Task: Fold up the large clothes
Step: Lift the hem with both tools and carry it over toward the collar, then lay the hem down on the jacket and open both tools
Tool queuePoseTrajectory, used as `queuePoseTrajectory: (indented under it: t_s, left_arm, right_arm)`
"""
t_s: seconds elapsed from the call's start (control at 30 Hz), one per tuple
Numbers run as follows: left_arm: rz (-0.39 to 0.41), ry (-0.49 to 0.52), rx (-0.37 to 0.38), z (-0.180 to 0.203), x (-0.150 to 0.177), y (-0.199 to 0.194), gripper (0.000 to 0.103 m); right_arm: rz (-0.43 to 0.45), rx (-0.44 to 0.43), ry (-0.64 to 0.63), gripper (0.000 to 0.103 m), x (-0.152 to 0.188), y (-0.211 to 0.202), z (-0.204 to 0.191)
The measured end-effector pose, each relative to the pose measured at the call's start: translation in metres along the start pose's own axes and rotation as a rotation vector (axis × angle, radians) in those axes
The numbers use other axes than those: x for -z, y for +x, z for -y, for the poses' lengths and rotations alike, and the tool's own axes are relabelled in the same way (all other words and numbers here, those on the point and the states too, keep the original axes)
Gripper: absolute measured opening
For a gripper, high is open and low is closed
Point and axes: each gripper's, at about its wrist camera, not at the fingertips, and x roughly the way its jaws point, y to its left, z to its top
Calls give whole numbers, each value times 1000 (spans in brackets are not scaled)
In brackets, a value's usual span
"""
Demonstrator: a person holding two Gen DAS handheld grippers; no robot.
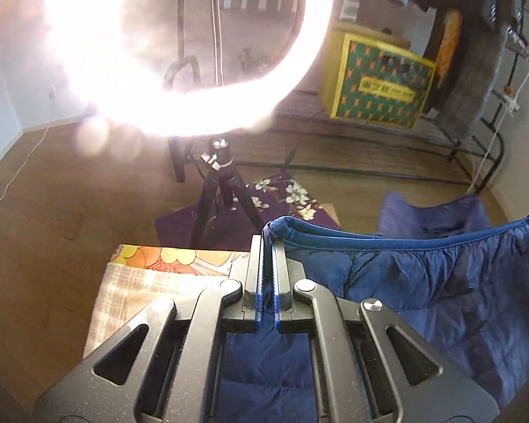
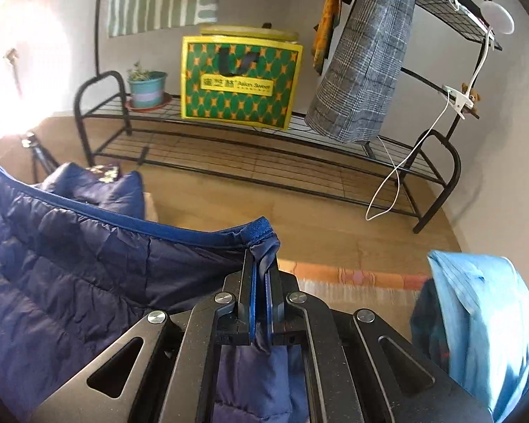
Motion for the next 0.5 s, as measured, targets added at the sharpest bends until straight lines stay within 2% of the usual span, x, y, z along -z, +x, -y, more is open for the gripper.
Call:
queuePoseTrajectory:
  t_s: [0.2,0.27,0.33,0.4,0.47,0.5]
  left_arm:
    - [-49,13,-55,0,19,46,2]
    - [-57,17,-77,1,28,56,5]
    - [-55,2,-103,-1,34,63,11]
    - [-56,-11,-133,-3,35,64,30]
    - [-47,-15,-146,-5,33,60,38]
    - [-42,-16,-162,-6,31,54,40]
  right_arm:
    - [-59,36,-28,2,11,46,-14]
    - [-76,43,-38,2,15,56,-17]
    - [-86,49,-52,2,18,60,-20]
    - [-97,53,-56,2,19,64,-20]
    - [-107,50,-64,3,18,63,-20]
    - [-110,49,-64,7,17,62,-19]
